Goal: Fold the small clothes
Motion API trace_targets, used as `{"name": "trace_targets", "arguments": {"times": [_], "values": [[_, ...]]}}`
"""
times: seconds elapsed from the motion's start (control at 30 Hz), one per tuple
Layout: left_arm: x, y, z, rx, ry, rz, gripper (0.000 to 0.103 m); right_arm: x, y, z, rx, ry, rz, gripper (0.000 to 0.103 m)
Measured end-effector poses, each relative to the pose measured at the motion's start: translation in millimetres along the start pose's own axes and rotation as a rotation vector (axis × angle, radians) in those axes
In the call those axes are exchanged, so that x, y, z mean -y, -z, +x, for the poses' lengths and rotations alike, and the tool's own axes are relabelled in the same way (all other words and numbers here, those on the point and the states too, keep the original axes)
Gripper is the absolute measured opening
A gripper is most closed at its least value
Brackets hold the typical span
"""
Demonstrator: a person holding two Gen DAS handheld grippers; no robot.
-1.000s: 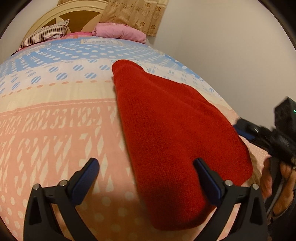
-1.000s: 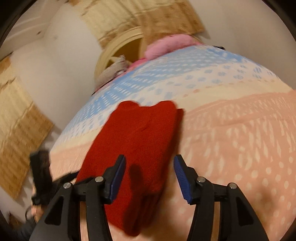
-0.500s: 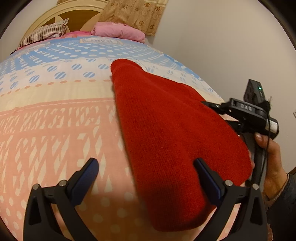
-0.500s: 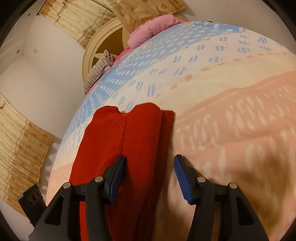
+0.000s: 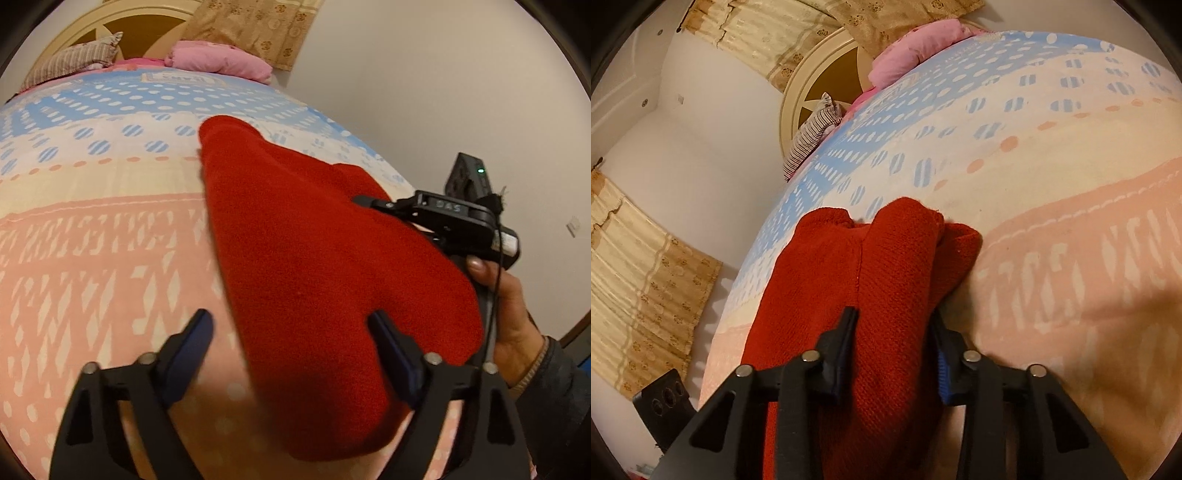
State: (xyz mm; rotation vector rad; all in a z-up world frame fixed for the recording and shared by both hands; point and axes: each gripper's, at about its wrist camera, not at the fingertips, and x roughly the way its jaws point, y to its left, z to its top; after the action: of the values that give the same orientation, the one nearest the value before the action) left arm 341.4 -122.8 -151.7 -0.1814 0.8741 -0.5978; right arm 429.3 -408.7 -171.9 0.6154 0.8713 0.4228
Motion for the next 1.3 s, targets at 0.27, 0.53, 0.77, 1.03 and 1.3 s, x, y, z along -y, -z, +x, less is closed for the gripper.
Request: {"name": "trace_targets", "arguments": {"times": [0.27, 0.53, 0.77, 1.03, 1.3], "values": [[9, 0, -5, -0.006, 0.016, 0.019, 0.055, -14, 7, -4, 0.04, 0.04, -0.064, 0.029], [27, 7, -23, 0.003, -0.094, 0.081, 0.044, -39, 15, -18, 0.074, 0.07, -0.13, 0.028], [28, 18, -54, 0.007, -0.149, 0.104, 0.042, -71, 35, -27, 0.08, 0.027, -0.164, 0.027], [15, 38, -85, 0.034, -0.195, 0.088, 0.041, -110, 64, -19, 0.059, -0.044, -0.198, 0.027], [-4, 59, -128, 0.083, -0.255, 0.051, 0.041, -157, 92, 0, 0.021, -0.119, -0.251, 0.027]]}}
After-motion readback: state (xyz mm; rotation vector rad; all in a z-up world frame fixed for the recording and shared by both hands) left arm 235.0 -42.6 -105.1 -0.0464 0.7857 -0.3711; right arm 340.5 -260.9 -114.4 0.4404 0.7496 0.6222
